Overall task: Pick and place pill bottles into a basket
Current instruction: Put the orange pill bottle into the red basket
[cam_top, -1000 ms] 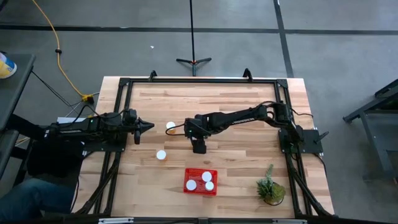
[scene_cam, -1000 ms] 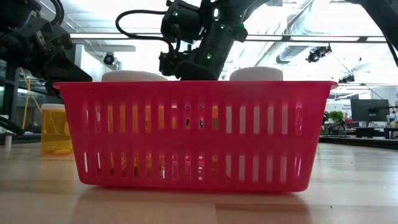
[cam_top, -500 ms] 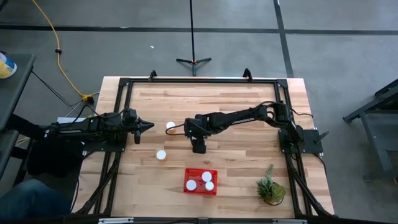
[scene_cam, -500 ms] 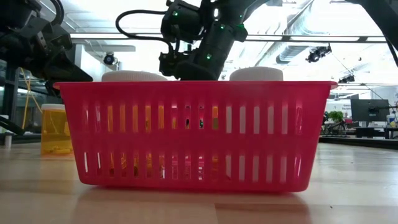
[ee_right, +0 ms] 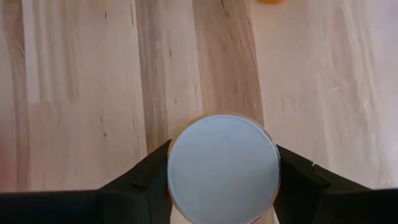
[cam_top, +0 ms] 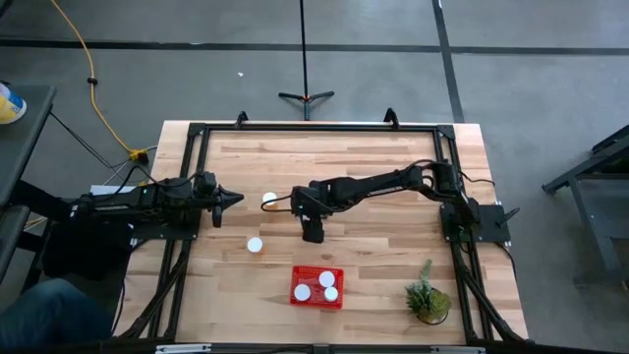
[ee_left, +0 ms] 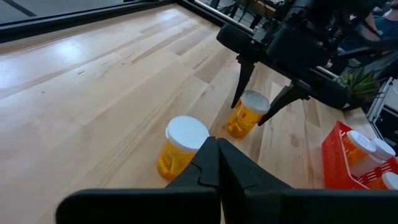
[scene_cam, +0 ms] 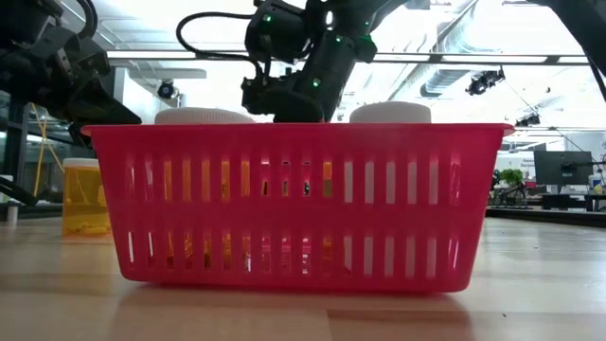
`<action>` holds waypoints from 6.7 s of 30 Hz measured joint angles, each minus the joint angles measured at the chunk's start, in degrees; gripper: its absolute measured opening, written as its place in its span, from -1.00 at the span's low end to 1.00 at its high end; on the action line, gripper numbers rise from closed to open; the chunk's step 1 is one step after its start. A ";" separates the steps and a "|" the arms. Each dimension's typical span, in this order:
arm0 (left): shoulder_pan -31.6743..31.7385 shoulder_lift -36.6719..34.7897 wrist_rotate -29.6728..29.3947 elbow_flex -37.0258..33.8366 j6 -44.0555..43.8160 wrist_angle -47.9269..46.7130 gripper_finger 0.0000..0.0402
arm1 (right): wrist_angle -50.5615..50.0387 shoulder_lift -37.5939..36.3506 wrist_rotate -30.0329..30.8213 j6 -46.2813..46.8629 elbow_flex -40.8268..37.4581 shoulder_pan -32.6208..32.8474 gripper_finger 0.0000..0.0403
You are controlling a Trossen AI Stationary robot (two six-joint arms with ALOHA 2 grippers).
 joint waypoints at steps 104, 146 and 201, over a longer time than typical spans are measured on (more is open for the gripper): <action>-0.01 0.02 -0.11 0.00 1.78 -0.07 -0.89 | 5.04 -8.12 6.53 15.91 -0.09 22.10 0.05; 0.00 0.00 0.13 0.00 1.78 -0.09 -0.76 | 4.00 -2.24 3.01 15.27 -0.04 21.03 0.11; -0.01 0.02 0.12 0.00 1.73 -0.07 -0.81 | 6.75 -4.44 0.32 14.20 -0.02 19.89 0.42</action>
